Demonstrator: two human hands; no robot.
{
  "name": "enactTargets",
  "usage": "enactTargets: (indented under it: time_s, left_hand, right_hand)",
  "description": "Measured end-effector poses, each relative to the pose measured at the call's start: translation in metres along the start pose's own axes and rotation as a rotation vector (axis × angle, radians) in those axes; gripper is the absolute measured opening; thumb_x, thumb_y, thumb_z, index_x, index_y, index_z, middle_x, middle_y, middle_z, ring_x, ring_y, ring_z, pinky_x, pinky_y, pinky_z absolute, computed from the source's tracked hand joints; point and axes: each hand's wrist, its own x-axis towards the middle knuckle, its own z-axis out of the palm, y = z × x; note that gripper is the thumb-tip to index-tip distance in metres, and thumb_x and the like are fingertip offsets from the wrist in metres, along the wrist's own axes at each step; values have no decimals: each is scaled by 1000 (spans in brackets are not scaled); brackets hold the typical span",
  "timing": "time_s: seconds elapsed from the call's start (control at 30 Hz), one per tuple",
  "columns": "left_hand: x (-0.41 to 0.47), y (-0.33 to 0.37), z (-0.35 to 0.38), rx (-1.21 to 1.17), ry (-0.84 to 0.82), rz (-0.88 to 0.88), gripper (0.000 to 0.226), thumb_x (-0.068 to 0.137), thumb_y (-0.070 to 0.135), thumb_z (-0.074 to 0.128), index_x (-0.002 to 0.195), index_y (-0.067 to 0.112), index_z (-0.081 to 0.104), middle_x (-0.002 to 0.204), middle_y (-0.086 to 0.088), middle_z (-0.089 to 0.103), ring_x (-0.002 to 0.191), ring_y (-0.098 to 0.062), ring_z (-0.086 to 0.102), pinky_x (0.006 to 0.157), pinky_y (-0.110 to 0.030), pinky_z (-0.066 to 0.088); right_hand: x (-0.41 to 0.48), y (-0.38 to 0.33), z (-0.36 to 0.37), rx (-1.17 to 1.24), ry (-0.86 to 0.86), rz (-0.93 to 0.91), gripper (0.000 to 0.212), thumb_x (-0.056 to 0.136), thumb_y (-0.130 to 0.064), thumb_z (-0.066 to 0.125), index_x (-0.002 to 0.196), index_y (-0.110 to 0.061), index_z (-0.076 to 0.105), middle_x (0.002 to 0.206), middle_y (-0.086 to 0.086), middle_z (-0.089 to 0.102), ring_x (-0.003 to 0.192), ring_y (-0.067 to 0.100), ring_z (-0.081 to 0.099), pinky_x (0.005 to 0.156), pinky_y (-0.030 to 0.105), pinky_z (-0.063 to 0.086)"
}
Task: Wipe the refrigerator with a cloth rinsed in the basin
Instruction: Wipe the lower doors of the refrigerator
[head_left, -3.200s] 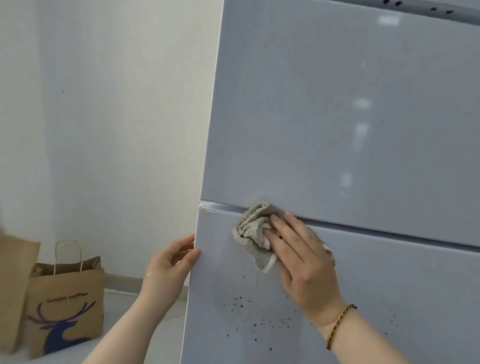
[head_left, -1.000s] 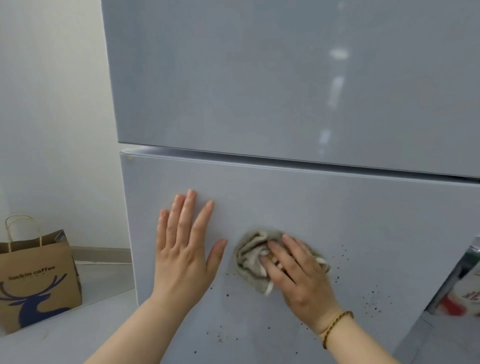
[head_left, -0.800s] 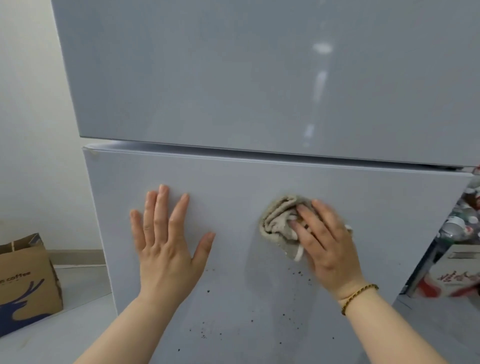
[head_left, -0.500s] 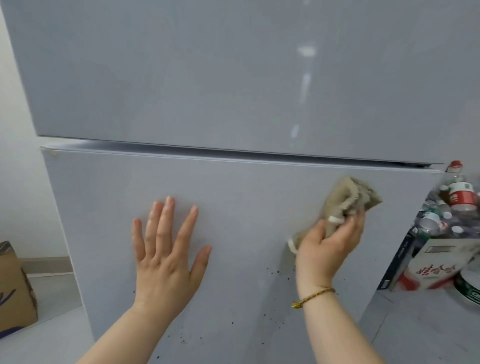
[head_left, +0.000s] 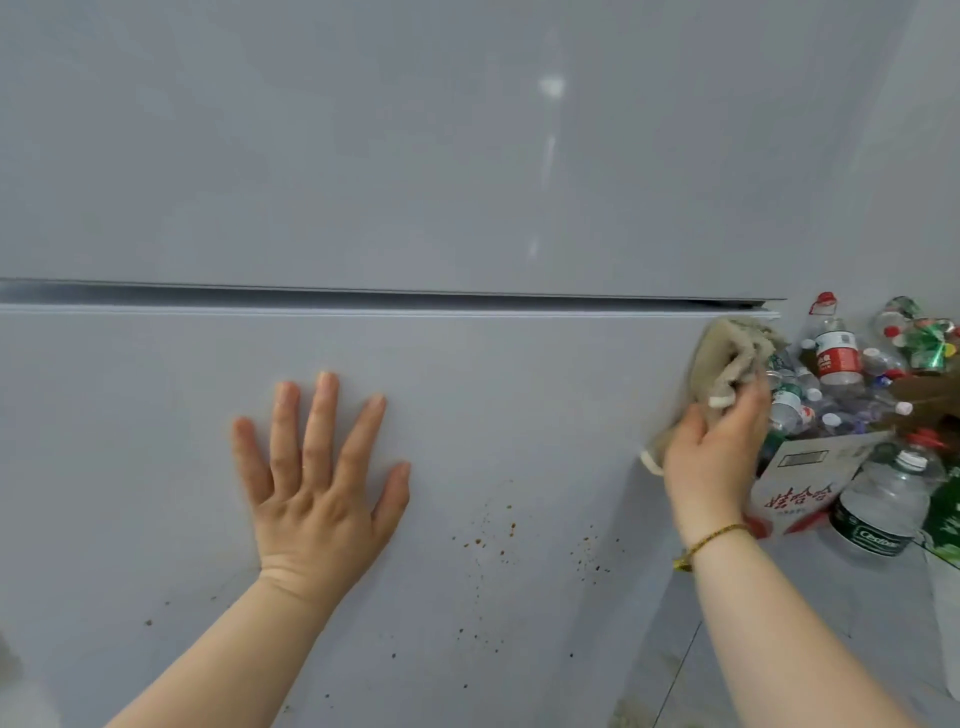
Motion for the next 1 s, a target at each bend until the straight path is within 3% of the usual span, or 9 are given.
enactTargets:
  time_s: [0.07, 0.2, 0.27, 0.4, 0.5, 0.57, 0.8, 0.9, 1.0]
  left_hand:
    - [-2, 1, 2, 12, 14, 6, 49, 90, 42, 37, 134, 22, 28, 155, 6, -6, 143, -17, -2, 116, -42, -3]
    - [-4, -1, 5, 28, 27, 36, 56, 90, 41, 38, 142, 25, 22, 155, 4, -5, 143, -19, -1, 115, -43, -2]
    - [-4, 0, 6, 33, 28, 37, 51, 90, 41, 38, 136, 22, 28, 155, 4, -4, 143, -19, -1, 115, -43, -2]
    - [-6, 0, 5, 23, 31, 29, 49, 89, 41, 39, 132, 19, 30, 155, 5, -4, 143, -18, -1, 115, -42, -2]
    - [-6, 1, 5, 24, 32, 34, 49, 88, 40, 39, 132, 18, 31, 155, 5, -4, 143, -18, -1, 115, -42, -2]
    - [-7, 1, 7, 27, 33, 36, 50, 88, 40, 39, 132, 18, 31, 155, 5, -4, 143, -19, -1, 115, -43, -2]
    - [-7, 0, 8, 43, 32, 37, 51, 88, 40, 39, 133, 18, 31, 156, 3, -4, 143, -19, -2, 115, -42, -2]
    - [-6, 1, 7, 44, 31, 22, 49, 89, 41, 37, 132, 19, 30, 152, -8, 8, 143, -17, -2, 115, -42, -2]
    - [-6, 1, 7, 44, 22, 24, 50, 90, 41, 37, 133, 19, 29, 153, -7, 5, 143, -17, -3, 115, -42, -2]
  right_hand:
    - [-28, -13, 23, 29, 98, -75, 47, 87, 1, 40, 134, 7, 33, 146, 23, 28, 135, 34, 23, 114, 32, 16]
    - [-61, -4, 42, -41, -69, -704, 33, 91, -8, 32, 124, -6, 37, 131, 16, 33, 124, 38, 27, 116, 24, 10]
    - [-40, 5, 34, -43, -83, -740, 34, 95, -16, 32, 129, -13, 32, 132, 14, 33, 125, 37, 28, 116, 23, 11]
    - [-4, 22, 15, 71, 109, -208, 47, 85, 2, 37, 132, 5, 33, 135, 31, 38, 125, 39, 36, 104, 24, 24]
    - [9, 18, 11, 233, 207, 295, 47, 91, 4, 38, 137, 4, 29, 142, 24, 33, 129, 34, 38, 103, 26, 30]
    - [2, 7, 21, 208, 246, 316, 48, 89, 5, 40, 137, 4, 30, 143, 24, 31, 130, 35, 35, 109, 37, 30]
    - [-97, 11, 58, -50, -87, -878, 31, 97, -12, 25, 127, -12, 33, 147, 3, 21, 139, 24, 16, 116, 31, 15]
    - [-72, 26, 44, -160, -169, -1095, 35, 94, -8, 31, 128, -16, 26, 139, 6, 30, 133, 25, 20, 114, 32, 16]
    - [-41, 22, 32, -134, -119, -965, 47, 86, -7, 42, 130, -16, 28, 131, 11, 35, 136, 23, 20, 115, 25, 13]
